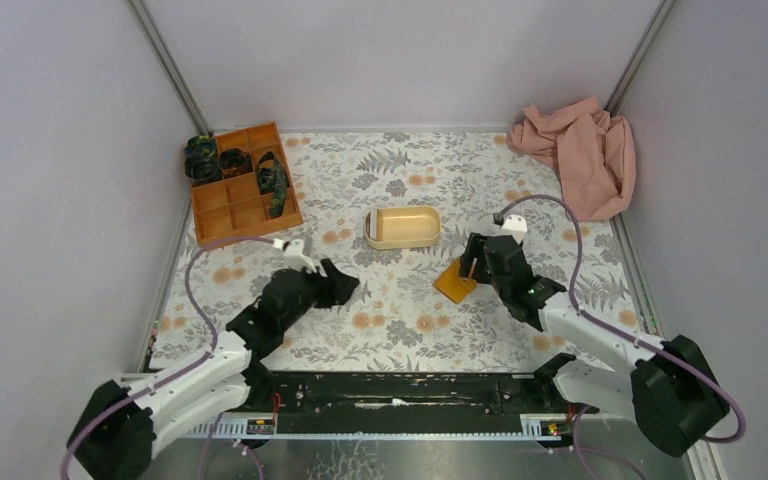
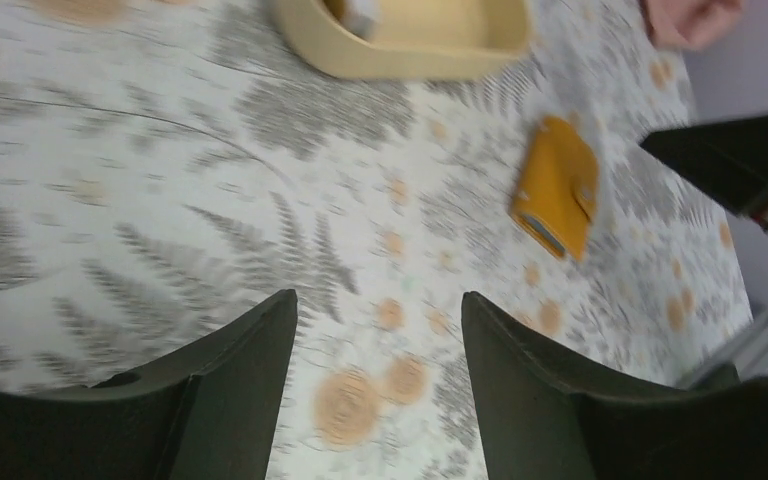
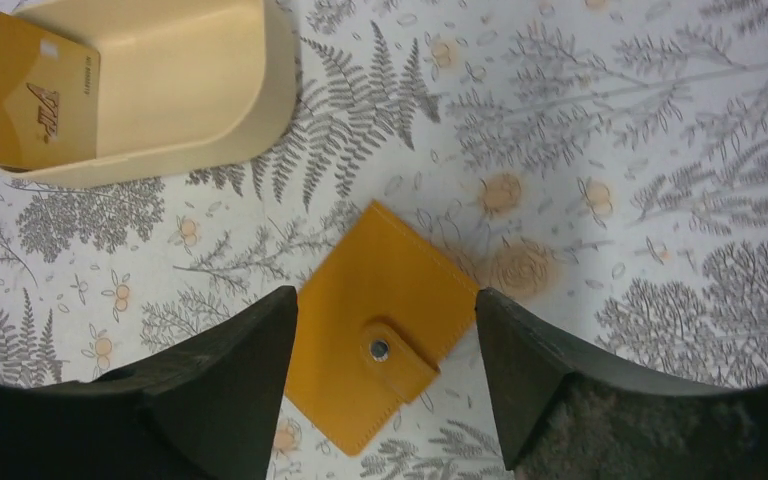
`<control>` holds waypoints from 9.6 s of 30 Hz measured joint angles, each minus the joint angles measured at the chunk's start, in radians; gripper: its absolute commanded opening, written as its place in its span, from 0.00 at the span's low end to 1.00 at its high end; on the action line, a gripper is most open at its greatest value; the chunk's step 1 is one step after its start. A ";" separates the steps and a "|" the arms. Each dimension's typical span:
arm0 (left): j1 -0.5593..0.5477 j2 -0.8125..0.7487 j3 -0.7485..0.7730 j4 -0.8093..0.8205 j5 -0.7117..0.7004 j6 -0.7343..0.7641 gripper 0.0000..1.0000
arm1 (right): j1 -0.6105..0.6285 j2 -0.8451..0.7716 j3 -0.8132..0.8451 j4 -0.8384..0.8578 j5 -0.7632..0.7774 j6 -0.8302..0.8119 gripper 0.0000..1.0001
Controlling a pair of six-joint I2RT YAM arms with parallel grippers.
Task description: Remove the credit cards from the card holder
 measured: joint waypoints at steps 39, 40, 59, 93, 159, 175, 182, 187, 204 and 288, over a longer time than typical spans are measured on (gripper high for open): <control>-0.800 0.503 0.361 -0.065 -0.620 -0.324 0.94 | -0.089 0.116 -0.078 0.015 -0.056 0.007 0.12; -0.800 0.503 0.361 -0.071 -0.630 -0.331 0.94 | -0.089 0.121 -0.079 0.019 -0.071 0.004 0.12; -0.800 0.369 0.242 -0.045 -0.742 -0.306 0.96 | -0.054 0.137 -0.015 0.034 -0.165 -0.042 0.23; -0.563 0.318 0.200 0.092 -0.650 -0.219 0.47 | 0.073 0.165 0.026 0.085 -0.142 -0.144 0.31; -0.779 0.859 0.321 0.270 -0.628 -0.306 0.56 | 0.219 0.044 -0.063 -0.012 -0.085 -0.190 0.44; -0.731 0.911 0.430 0.128 -0.641 -0.364 0.56 | 0.310 0.040 -0.090 -0.018 -0.035 -0.190 0.47; -0.698 0.912 0.416 0.159 -0.636 -0.396 0.56 | 0.322 0.061 -0.090 -0.017 -0.035 -0.192 0.52; -0.691 0.915 0.417 0.168 -0.632 -0.398 0.56 | 0.327 0.105 -0.071 -0.009 -0.034 -0.190 0.46; -0.679 0.904 0.406 0.178 -0.607 -0.401 0.57 | 0.336 0.172 -0.016 -0.016 -0.014 -0.144 0.00; -0.806 0.901 0.638 -0.037 -0.671 -0.256 0.64 | 0.338 -0.190 -0.069 -0.381 0.341 0.146 0.03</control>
